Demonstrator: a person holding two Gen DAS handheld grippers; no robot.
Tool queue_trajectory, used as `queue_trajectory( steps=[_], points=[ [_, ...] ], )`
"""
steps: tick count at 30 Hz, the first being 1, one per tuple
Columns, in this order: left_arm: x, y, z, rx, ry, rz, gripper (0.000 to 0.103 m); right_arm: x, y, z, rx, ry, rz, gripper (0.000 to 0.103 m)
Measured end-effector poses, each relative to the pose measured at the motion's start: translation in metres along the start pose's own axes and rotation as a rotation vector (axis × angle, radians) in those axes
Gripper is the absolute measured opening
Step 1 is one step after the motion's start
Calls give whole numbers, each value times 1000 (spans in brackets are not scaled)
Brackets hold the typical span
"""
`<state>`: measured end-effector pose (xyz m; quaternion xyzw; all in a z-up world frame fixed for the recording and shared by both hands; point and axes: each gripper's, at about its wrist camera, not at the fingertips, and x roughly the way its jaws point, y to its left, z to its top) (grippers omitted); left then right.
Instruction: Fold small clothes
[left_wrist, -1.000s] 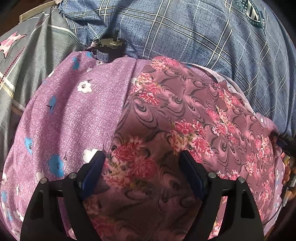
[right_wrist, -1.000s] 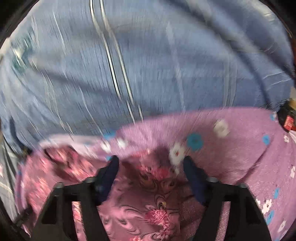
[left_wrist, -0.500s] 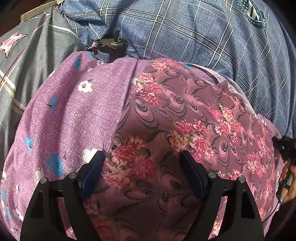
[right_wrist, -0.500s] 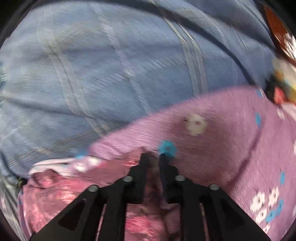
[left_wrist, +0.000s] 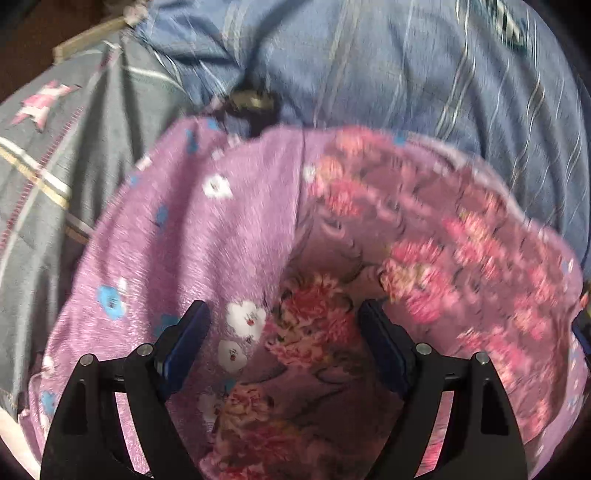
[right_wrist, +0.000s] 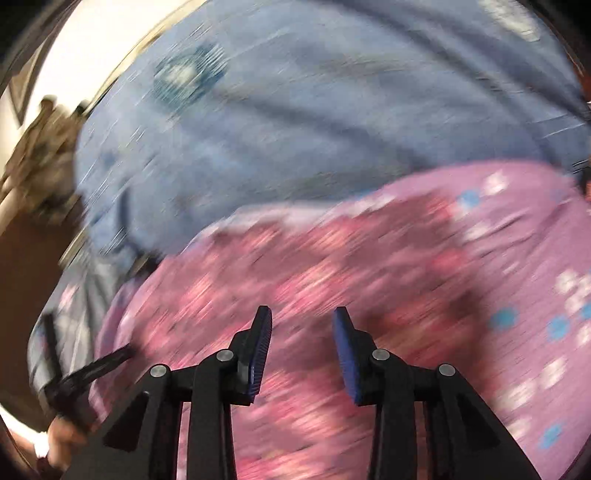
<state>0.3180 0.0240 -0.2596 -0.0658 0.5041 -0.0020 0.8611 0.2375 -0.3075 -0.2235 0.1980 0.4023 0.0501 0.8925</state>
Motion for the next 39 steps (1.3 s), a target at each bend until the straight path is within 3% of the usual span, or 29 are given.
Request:
queue_trajectory(
  steps=[3,5,6,12,15,18,24,29,32,34,36,39],
  points=[
    [1,5,2,-33,22,-37,84,39,8,-30,-3,147,-31,35],
    [-3,12,5,-56,40,-90,84,33,12,-41,-32,92,-45,35],
    [-7,17,5,-71,38,-100,84,28,12,-45,-24,107,-33,36],
    [-55,63,-15,-188,-72,-130,84,-22,3,-66,60,29,128,44],
    [-80,75,-47,-238,-102,-145,84,-29,6,-72,38,2,188,44],
    [-87,72,-79,-279,-45,-245,83,-28,13,-71,29,20,230,42],
    [-92,40,-98,-339,7,-398,83,-43,17,-73,23,10,274,42],
    [-67,22,-105,-484,53,-446,83,-42,11,-72,35,19,278,42],
    [-48,24,-106,-594,78,-453,83,-31,14,-69,25,51,282,36],
    [-45,25,-100,-644,37,-454,83,-23,19,-69,8,72,274,22],
    [-41,26,-90,-691,25,-465,83,-12,25,-69,-16,94,250,15],
    [-30,25,-74,-749,15,-479,83,3,29,-70,-15,134,235,14]
  ],
)
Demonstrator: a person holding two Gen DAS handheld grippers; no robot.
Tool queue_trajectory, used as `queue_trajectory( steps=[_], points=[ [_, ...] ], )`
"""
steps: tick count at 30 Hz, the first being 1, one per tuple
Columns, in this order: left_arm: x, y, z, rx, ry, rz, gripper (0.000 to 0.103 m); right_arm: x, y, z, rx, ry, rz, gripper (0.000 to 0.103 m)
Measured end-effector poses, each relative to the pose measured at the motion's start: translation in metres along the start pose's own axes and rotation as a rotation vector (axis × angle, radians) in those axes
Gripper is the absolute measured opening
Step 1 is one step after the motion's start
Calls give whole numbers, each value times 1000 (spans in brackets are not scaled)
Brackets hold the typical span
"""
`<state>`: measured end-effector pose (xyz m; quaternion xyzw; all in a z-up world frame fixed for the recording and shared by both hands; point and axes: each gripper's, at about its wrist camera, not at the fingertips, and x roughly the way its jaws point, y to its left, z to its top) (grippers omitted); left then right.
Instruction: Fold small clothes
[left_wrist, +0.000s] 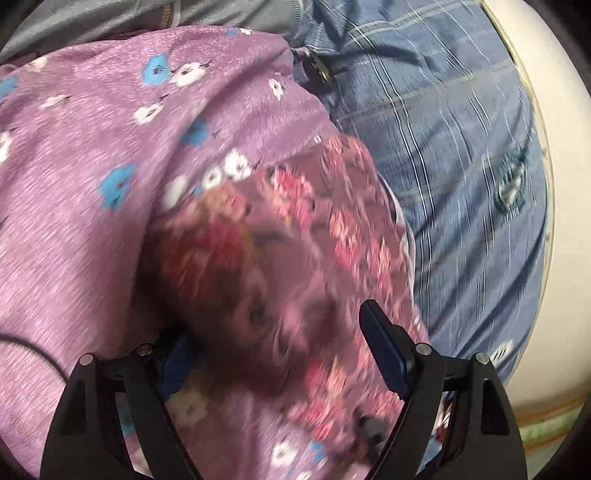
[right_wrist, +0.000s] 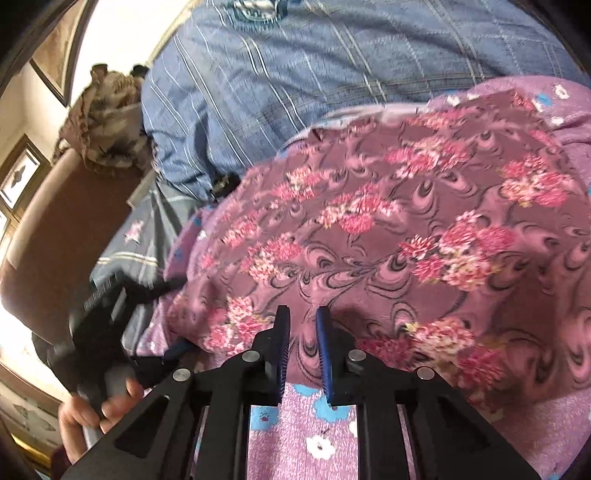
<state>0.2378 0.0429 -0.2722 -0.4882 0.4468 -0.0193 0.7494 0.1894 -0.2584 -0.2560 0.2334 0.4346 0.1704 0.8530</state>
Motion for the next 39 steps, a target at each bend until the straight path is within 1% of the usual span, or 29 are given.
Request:
queue_trajectory(
  steps=[2,3,4,5,6,7,8,10,12,14,15,16,17,19,21,23,26,28,31,34,36,37,39],
  points=[
    [4,-5,4,-9,-27,-31,82,9,-3,-1,13,26,-6,14],
    [5,-6,5,1,-37,-31,77,12,-4,-1,18,37,-9,14],
    [7,-7,6,18,-44,-26,64,15,-6,-2,24,46,-14,14],
    [9,-8,5,29,-44,-22,55,17,-7,-2,30,55,-17,14],
    [11,-7,4,37,-43,-18,40,19,-9,-3,39,63,-18,13],
    [12,-7,3,47,-42,-13,33,21,-12,-3,51,72,-20,11],
    [12,-6,2,57,-44,-8,31,22,-14,-3,61,78,-15,11],
    [10,-10,2,78,-47,-8,15,21,-18,-2,83,83,2,10],
    [5,-19,2,111,-57,-18,12,18,-20,0,95,84,9,10],
    [-2,-36,-1,196,-76,5,10,11,-23,1,107,69,11,10],
    [-6,-46,-4,243,-87,17,9,7,-24,3,111,58,9,14],
    [-12,-58,-9,299,-103,15,8,0,-28,5,120,34,3,13],
    [-16,-66,-13,332,-111,10,8,-8,-32,8,132,8,3,13],
    [-24,-90,-24,429,-126,14,7,-28,-47,15,178,-57,14,13],
    [-28,-108,-35,498,-134,15,7,-47,-62,21,218,-114,13,15],
    [-33,-131,-53,586,-140,13,6,-65,-77,24,246,-161,-1,15],
    [-29,-159,-78,686,-140,13,6,-90,-104,27,305,-220,5,16],
    [-25,-179,-102,755,-122,1,6,-108,-124,27,345,-260,-1,16],
    [-13,-197,-137,852,-97,-6,6,-134,-156,25,414,-323,-2,17],
    [11,-210,-182,935,-27,-14,6,-157,-183,23,470,-373,-11,17],
    [32,-213,-209,982,21,-2,6,-168,-196,21,501,-399,-11,17],
    [43,-213,-228,1010,56,4,6,-173,-202,20,514,-412,-11,17],
    [60,-212,-258,1077,94,20,6,-178,-210,20,528,-424,-12,17]
  ],
)
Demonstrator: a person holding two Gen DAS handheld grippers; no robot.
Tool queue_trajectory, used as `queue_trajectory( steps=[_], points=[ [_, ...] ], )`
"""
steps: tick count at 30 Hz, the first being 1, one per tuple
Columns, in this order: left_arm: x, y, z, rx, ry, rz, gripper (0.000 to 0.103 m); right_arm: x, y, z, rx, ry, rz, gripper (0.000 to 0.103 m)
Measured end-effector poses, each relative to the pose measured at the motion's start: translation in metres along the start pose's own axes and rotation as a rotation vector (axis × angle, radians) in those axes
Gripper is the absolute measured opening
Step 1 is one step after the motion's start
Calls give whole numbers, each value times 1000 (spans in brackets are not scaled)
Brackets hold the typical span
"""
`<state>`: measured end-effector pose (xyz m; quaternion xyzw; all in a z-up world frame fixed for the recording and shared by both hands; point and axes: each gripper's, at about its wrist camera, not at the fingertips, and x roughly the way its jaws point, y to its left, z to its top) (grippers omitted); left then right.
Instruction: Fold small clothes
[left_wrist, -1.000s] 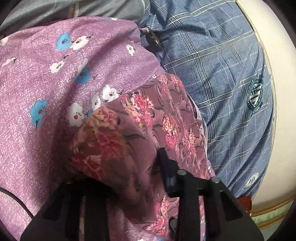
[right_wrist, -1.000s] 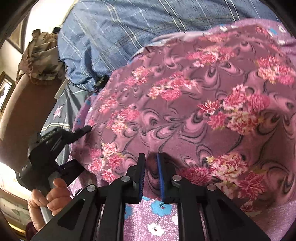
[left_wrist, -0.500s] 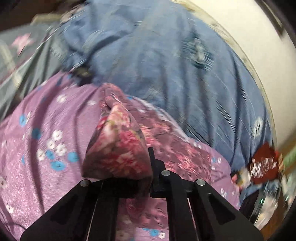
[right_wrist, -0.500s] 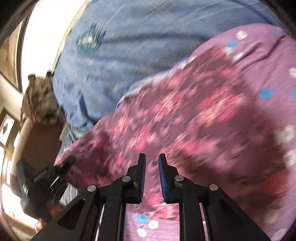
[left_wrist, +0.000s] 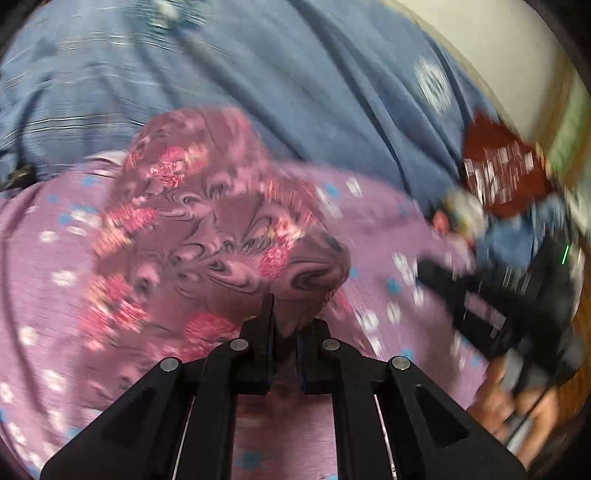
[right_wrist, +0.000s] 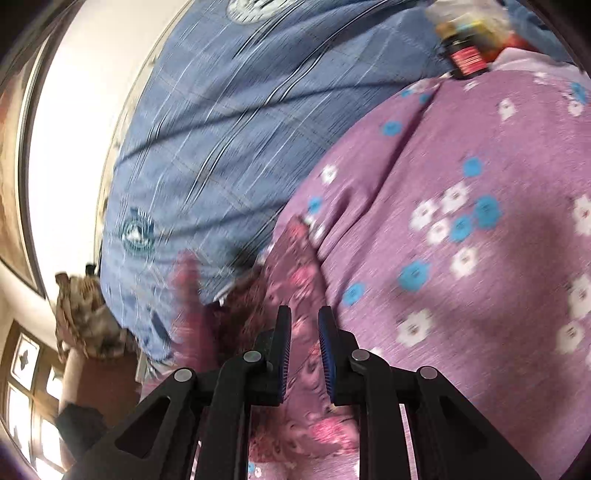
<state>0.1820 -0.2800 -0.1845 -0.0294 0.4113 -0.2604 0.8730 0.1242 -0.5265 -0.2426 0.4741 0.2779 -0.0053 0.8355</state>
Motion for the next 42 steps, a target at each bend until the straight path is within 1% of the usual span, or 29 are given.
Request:
queue_trajectory(
  steps=[2,3,5,6,7,8,9,10,11,13,15,17,19,21,23,24,25,26,28,30,32,34,35,36,38,39,40,41,42],
  points=[
    [22,-17,-12,56,54,12,7,4,-3,2,11,15,5,18],
    [29,-19,-16,57,76,26,9,9,-3,1,21,45,10,18],
    [29,-15,-18,35,96,-8,16,18,-5,0,39,105,23,25],
    [25,-12,-17,27,106,-39,27,23,-6,-2,55,137,38,38],
    [16,-8,-15,27,127,-87,38,25,-5,-2,64,148,48,49],
    [6,-6,-14,39,136,-118,43,28,-4,-3,70,157,62,52],
    [-5,-5,-14,59,125,-128,54,29,-3,-4,72,162,73,54],
    [-23,-2,-15,92,88,-112,62,31,-1,-5,74,169,80,55],
    [-37,3,-15,119,46,-85,63,35,1,-8,72,182,86,56],
    [-57,17,-16,154,-15,-37,64,44,8,-13,57,217,92,59],
    [-63,36,-14,150,-27,18,64,53,13,-20,37,248,70,62],
    [-59,68,-12,74,7,82,64,61,16,-26,19,268,36,62],
    [-54,99,-12,-31,42,106,64,72,21,-34,0,298,24,62],
    [-45,115,-17,-87,74,135,64,80,29,-42,-59,310,-20,62],
    [-35,120,-20,-108,110,147,64,83,45,-51,-185,285,-100,47],
    [-30,123,-22,-117,129,149,64,81,52,-55,-239,267,-129,19],
    [-24,123,-22,-129,146,154,64,76,59,-57,-277,246,-123,15],
    [-22,123,-23,-141,151,147,64,71,63,-56,-285,228,-104,15],
    [-23,121,-22,-160,148,126,64,52,73,-54,-323,159,-53,11],
    [-25,118,-19,-166,130,111,64,30,79,-50,-346,91,-12,11],
    [-29,111,-16,-156,107,99,64,12,78,-46,-346,46,-4,11],
    [-26,103,-15,-136,110,94,66,-8,65,-42,-332,9,-5,11],
    [-20,97,-13,-125,117,95,66,-6,60,-41,-327,23,-24,11],
    [-14,93,-16,-109,130,107,66,1,55,-40,-316,64,-47,11],
    [-1,91,-20,-89,166,146,67,31,25,-41,-206,240,-121,14],
    [6,93,-23,-94,190,148,67,40,17,-43,-172,292,-159,18],
    [8,95,-25,-105,196,141,67,44,13,-42,-156,310,-174,21],
    [6,98,-26,-123,198,130,67,43,11,-39,-138,304,-177,25],
    [4,99,-24,-133,196,124,66,38,10,-34,-119,279,-173,34]
  ],
)
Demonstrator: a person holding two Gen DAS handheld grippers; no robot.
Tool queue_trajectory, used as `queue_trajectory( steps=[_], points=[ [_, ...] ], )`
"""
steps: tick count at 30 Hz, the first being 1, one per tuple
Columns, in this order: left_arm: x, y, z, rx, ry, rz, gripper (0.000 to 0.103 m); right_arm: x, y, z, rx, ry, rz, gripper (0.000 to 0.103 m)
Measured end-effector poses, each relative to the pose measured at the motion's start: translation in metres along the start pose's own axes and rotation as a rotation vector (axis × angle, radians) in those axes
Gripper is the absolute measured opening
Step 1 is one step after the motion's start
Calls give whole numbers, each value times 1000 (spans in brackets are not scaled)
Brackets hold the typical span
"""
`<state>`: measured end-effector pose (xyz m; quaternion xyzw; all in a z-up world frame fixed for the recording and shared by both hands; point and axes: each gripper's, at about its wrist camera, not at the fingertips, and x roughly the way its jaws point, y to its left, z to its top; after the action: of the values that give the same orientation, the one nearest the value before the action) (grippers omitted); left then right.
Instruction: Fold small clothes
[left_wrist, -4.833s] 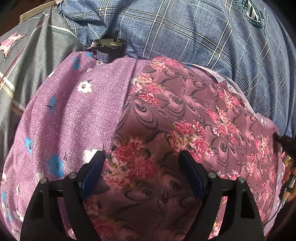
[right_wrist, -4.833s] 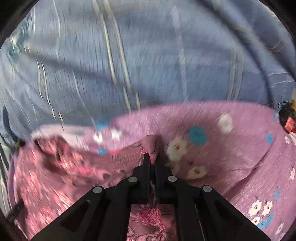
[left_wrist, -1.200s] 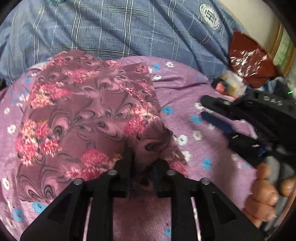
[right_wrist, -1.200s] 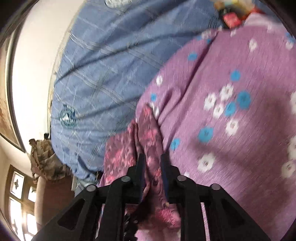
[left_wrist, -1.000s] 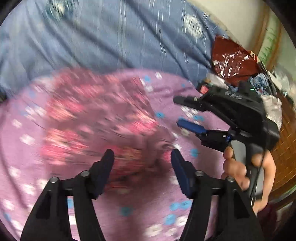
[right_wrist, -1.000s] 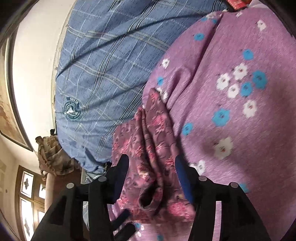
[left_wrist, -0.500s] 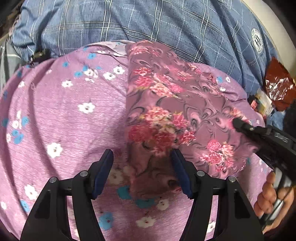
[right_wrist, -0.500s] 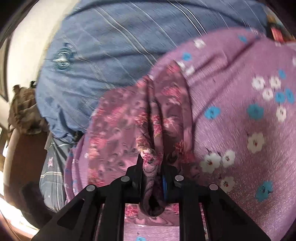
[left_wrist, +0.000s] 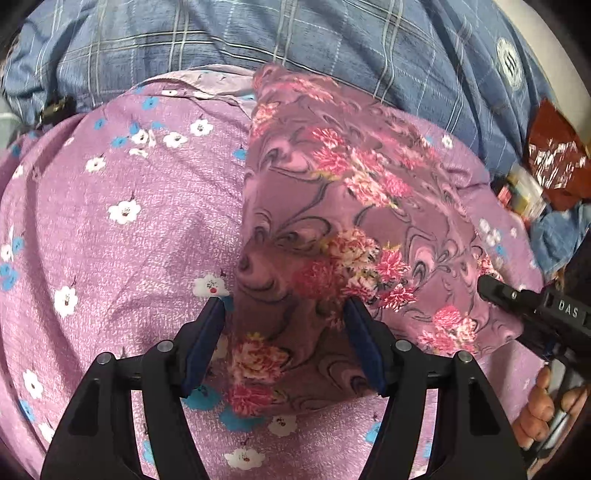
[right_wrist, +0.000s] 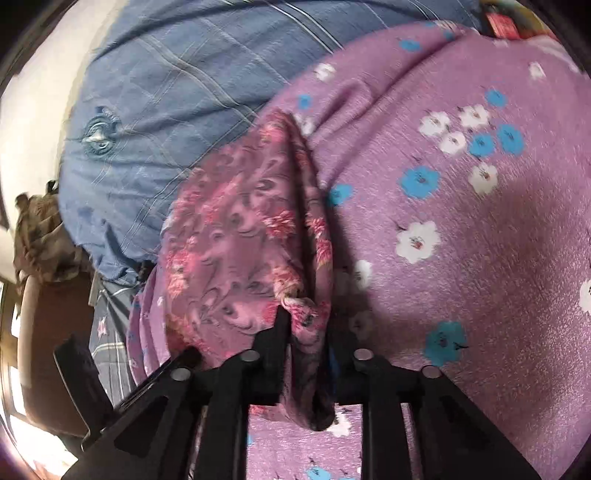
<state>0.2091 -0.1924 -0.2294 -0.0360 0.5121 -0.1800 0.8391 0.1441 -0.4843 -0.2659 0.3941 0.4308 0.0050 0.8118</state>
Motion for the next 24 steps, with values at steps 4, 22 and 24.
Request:
queue_trajectory(
  steps=[4,22,24],
  points=[
    [-22,3,20,8,-77,31,66,-45,-2,9,48,-264,58,47],
    [24,-15,116,125,-64,149,78,30,32,23,-10,-135,142,14],
    [35,-18,140,123,-68,134,78,35,37,29,-3,-127,162,16]
  ],
)
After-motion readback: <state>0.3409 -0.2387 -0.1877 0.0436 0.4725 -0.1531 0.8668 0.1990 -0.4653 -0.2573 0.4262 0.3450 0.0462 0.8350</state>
